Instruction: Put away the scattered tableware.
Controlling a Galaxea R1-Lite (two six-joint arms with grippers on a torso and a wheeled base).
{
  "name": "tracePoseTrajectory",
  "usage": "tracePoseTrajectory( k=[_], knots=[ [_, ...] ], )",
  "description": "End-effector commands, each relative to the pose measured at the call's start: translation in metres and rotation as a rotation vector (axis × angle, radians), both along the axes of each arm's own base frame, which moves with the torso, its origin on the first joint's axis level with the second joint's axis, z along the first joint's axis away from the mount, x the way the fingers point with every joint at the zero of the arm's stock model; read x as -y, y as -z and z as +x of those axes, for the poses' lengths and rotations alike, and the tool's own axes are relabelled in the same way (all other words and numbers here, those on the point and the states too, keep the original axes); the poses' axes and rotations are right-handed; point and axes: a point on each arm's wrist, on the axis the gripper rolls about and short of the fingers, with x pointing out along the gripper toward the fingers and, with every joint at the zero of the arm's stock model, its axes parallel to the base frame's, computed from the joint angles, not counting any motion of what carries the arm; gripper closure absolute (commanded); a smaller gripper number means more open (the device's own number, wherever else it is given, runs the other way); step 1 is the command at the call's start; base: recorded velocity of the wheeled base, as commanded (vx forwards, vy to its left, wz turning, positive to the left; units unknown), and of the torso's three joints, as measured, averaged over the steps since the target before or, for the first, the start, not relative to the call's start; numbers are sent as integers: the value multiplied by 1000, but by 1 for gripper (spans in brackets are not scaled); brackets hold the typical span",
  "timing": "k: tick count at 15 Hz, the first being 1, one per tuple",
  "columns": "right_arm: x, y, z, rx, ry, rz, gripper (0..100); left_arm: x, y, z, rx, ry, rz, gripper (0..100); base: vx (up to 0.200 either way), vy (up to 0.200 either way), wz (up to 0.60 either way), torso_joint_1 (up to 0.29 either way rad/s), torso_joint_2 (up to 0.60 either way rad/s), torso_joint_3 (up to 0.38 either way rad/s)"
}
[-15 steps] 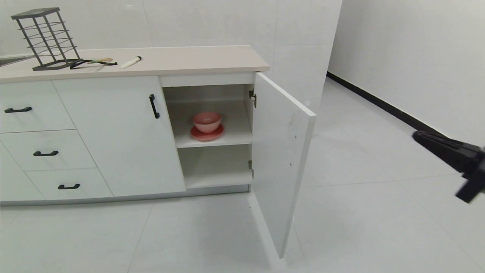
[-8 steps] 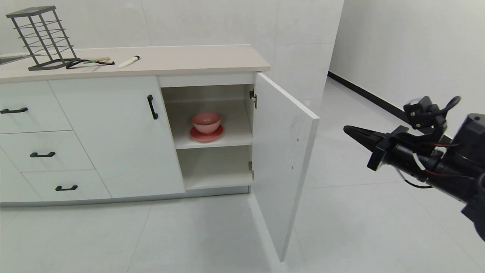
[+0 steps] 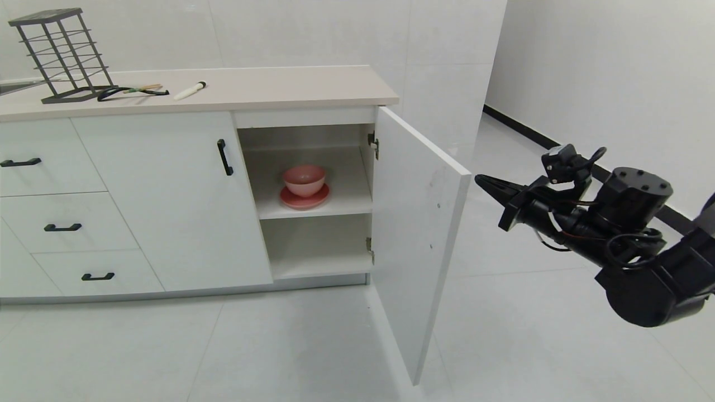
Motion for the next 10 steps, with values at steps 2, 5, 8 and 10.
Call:
tracePoseTrajectory(
  k=[2,5,8,10],
  knots=[
    [-11,13,14,-14,-23,-4,100,0,0,0,0,-2,0,0,0,0,0,0,0,0],
    [-18,19,24,-8,-32,-2,100,0,0,0,0,0,1,0,0,0,0,0,0,0],
    [-24,19,26,-2,-46,-1,100,0,0,0,0,0,1,0,0,0,0,0,0,0],
    [-32,19,23,0,-66,0,100,0,0,0,0,0,1,0,0,0,0,0,0,0]
  ],
)
